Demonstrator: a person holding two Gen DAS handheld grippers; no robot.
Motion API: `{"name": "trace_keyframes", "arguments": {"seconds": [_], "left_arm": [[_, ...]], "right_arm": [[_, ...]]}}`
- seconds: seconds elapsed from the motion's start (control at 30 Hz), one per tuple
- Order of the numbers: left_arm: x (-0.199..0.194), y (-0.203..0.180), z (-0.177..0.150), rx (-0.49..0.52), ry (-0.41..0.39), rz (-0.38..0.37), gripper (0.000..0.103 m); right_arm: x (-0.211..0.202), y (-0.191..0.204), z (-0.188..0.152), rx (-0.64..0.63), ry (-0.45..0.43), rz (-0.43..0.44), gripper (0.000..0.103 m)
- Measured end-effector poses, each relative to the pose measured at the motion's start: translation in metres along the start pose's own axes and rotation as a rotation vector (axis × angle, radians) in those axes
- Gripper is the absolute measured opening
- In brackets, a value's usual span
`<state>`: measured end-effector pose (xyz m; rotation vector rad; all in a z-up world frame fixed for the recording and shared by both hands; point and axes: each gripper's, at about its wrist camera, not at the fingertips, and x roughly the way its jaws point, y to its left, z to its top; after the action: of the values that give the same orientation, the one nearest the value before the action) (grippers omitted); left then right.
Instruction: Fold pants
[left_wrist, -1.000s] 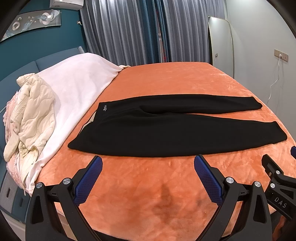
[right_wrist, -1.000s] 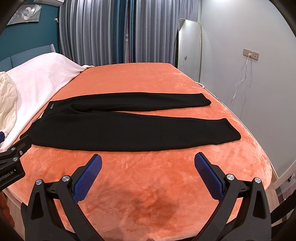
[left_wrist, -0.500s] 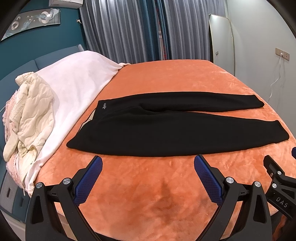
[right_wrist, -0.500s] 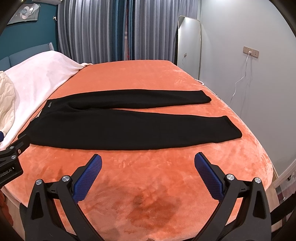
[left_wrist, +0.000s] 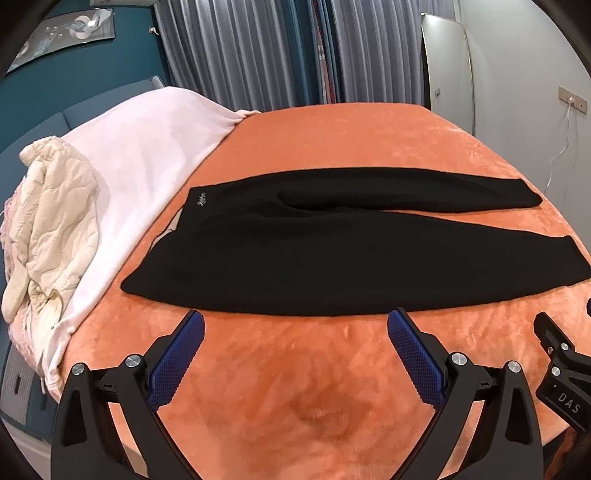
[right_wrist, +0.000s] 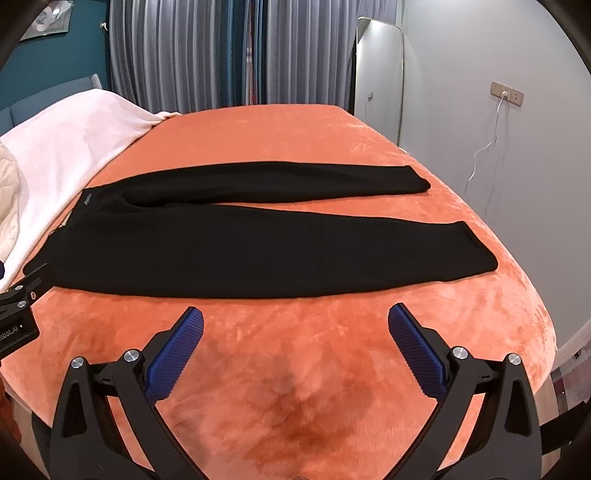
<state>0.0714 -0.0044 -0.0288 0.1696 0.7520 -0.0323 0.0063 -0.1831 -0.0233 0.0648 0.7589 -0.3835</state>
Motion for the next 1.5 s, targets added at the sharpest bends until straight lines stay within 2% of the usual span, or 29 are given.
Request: {"name": "trace_keyframes", "arguments": {"seconds": [0.13,0.27,0.4,0.5,0.6,0.73,0.87,0.93,1.0,1.07,1.1,1.17,1.23,1.33,1.37,1.4,1.43,1.47,1.5], "left_arm": [[0.031,0.007,0.015,-0.008,0.028,-0.008,0.098],[0.063,0.027,0.044,-0.05,0.027,-0.014,0.098],[0.101,0.044,0.074,-0.075,0.039,-0.01,0.098],[0.136,0.058,0.102,-0.084,0.034,-0.004,0.098],[0.183,0.089,0.132,-0.146,0.06,0.002,0.098],[0.265,0.161,0.172,-0.28,0.154,0.033,0.097],[0.33,0.216,0.202,-0.298,0.191,0.185,0.097],[0.358,0.234,0.211,-0.286,0.206,0.245,0.097],[0.387,0.245,0.213,-0.279,0.271,0.232,0.097],[0.42,0.251,0.209,-0.268,0.384,0.196,0.097],[0.426,0.254,0.205,-0.267,0.403,0.187,0.098],[0.431,0.255,0.202,-0.284,0.386,0.169,0.098],[0.434,0.259,0.202,-0.325,0.369,0.133,0.091],[0.432,0.259,0.204,-0.364,0.365,0.077,0.06],[0.43,0.257,0.205,-0.368,0.366,0.043,0.037],[0.424,0.253,0.207,-0.369,0.363,0.045,0.021],[0.423,0.252,0.21,-0.364,0.361,0.042,0.014],[0.417,0.25,0.211,-0.353,0.352,0.044,0.012],[0.412,0.251,0.212,-0.343,0.332,0.053,0.01]], "right_arm": [[0.029,-0.014,0.008,0.013,0.036,0.018,0.098],[0.063,-0.057,0.035,0.063,0.052,0.013,0.098],[0.103,-0.119,0.082,0.116,0.039,-0.042,0.098],[0.152,-0.16,0.131,0.071,0.05,-0.119,0.098],[0.204,-0.192,0.173,0.036,0.066,-0.169,0.098],[0.273,-0.23,0.217,0.072,0.122,-0.116,0.098],[0.331,-0.252,0.244,0.06,0.17,-0.12,0.098],[0.353,-0.258,0.253,0.087,0.193,-0.087,0.098],[0.37,-0.263,0.257,0.112,0.214,-0.049,0.098],[0.39,-0.268,0.258,0.121,0.254,-0.037,0.098],[0.4,-0.27,0.257,0.129,0.282,-0.031,0.098],[0.413,-0.27,0.253,0.144,0.314,-0.021,0.098],[0.422,-0.269,0.249,0.145,0.323,-0.025,0.098],[0.426,-0.27,0.251,0.157,0.293,-0.009,0.098],[0.425,-0.269,0.251,0.151,0.283,-0.008,0.085],[0.421,-0.269,0.253,0.141,0.271,0.001,0.058],[0.417,-0.271,0.254,0.149,0.266,0.015,0.048],[0.414,-0.271,0.255,0.161,0.264,0.037,0.016],[0.409,-0.273,0.257,0.177,0.264,0.064,0.015]]}}
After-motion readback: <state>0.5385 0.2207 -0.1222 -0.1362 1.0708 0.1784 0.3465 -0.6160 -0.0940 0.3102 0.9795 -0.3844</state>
